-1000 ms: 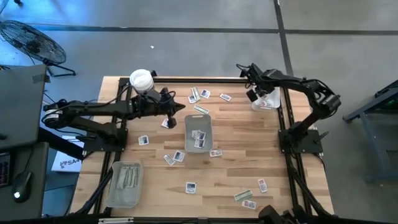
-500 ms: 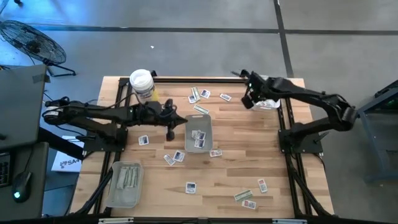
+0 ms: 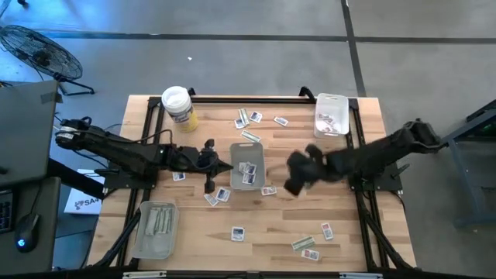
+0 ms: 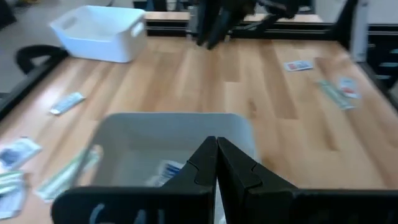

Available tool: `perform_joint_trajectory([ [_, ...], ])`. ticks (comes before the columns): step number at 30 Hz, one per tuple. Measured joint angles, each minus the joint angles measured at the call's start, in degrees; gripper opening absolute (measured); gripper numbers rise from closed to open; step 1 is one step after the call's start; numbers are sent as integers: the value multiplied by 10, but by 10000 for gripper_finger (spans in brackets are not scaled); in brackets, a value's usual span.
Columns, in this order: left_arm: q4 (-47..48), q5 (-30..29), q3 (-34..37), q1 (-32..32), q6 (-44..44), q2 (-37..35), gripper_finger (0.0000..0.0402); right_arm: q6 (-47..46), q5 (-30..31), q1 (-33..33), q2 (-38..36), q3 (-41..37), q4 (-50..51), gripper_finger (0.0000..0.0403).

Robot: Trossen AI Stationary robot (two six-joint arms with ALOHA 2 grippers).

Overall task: Pick & Place First Aid Supplies
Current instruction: Put the orange pad into the white bin

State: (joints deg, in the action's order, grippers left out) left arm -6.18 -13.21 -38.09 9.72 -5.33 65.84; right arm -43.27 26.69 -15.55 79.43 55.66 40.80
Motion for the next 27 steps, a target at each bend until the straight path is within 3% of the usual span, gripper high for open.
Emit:
perform_joint_trajectory([
  [4, 5, 0, 0, 40, -31, 0, 2, -98, 24, -75, 58, 0, -18, 80],
  [8, 9, -25, 0, 84, -52, 0, 2, -186, 31, -106, 135, 0, -82, 96],
  [14, 45, -92, 0, 126, -56, 0, 2, -298, 14, -74, 219, 0, -167, 130],
  [17, 59, -116, 0, 133, -75, 0, 2, -303, -29, -44, 222, 0, -153, 142],
  [27, 78, -133, 0, 133, -100, 0, 2, -351, -64, -28, 230, 0, -167, 137],
])
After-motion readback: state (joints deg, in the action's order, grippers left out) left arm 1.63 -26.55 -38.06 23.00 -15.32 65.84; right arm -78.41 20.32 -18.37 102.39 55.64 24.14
